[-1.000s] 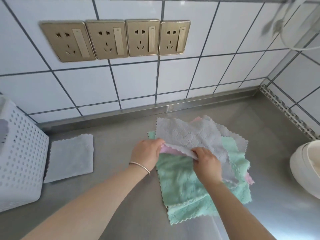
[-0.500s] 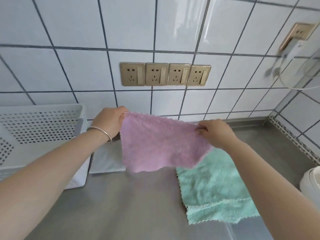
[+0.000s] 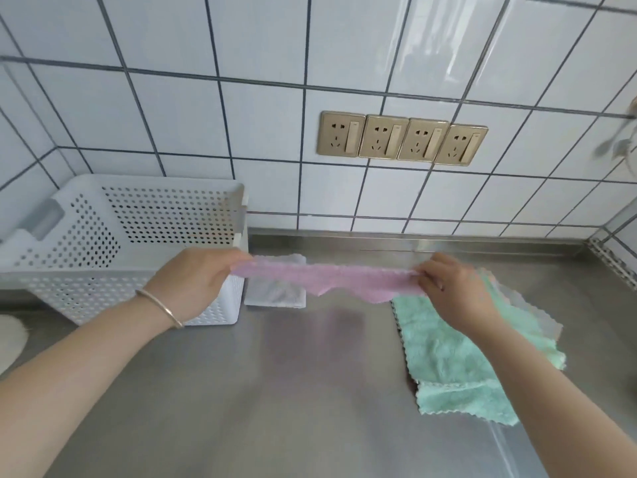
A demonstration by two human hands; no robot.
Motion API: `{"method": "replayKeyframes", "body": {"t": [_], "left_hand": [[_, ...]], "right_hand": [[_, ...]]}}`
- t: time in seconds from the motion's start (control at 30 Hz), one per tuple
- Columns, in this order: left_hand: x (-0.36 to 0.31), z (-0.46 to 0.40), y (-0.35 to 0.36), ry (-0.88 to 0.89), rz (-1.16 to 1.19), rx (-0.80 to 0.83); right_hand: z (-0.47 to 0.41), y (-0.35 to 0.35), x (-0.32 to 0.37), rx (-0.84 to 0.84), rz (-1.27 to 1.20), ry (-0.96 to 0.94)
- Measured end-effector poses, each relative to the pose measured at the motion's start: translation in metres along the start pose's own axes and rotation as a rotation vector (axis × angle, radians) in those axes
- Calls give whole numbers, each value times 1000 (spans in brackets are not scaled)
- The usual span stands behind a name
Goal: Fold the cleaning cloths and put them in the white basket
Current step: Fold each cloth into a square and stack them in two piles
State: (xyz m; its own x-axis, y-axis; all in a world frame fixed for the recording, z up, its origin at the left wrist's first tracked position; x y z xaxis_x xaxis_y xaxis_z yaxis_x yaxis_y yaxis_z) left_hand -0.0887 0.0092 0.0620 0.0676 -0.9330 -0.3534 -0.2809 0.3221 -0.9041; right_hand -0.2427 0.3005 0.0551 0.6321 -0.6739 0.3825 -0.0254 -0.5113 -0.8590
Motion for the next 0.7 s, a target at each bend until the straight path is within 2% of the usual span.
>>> {"method": "replayKeyframes", "body": {"t": [0.07,0.13,0.23,0.33,0.47,0.6,0.7], "left_hand": [[8,26,24,16,55,80],[21,52,62,-24,58,236],[42,93,121,-118,11,512],[44,125,157,-195,-26,728],[37,160,184,-196,-33,905],[34,197,201,-220,123,1107],[43,209,205,-374,314,1150]], "right_hand": [[26,30,-3,107,-21,-33],[52,64,-9,247,-95,-3],[96,119,-19,515,-223,164],[132,153,-25,722,-176,287],[161,170,-25,919,-90,346],[197,182,-21,1182,-29,355],[217,184,-25,1321,-60,424]]}}
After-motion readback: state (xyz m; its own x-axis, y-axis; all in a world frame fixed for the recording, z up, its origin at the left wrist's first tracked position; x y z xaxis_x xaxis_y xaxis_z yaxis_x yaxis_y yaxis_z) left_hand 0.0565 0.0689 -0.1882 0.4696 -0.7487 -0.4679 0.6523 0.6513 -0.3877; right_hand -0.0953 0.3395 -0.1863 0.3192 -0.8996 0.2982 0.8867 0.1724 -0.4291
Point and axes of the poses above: each hand's wrist, its own z-axis away from the middle knuckle, its own y-axis out of the palm, x = y × z, the point moved 9 cm from there along -z, towards the middle knuckle, and after that the axes turned 1 degree about -z, right-handed, at the moved point
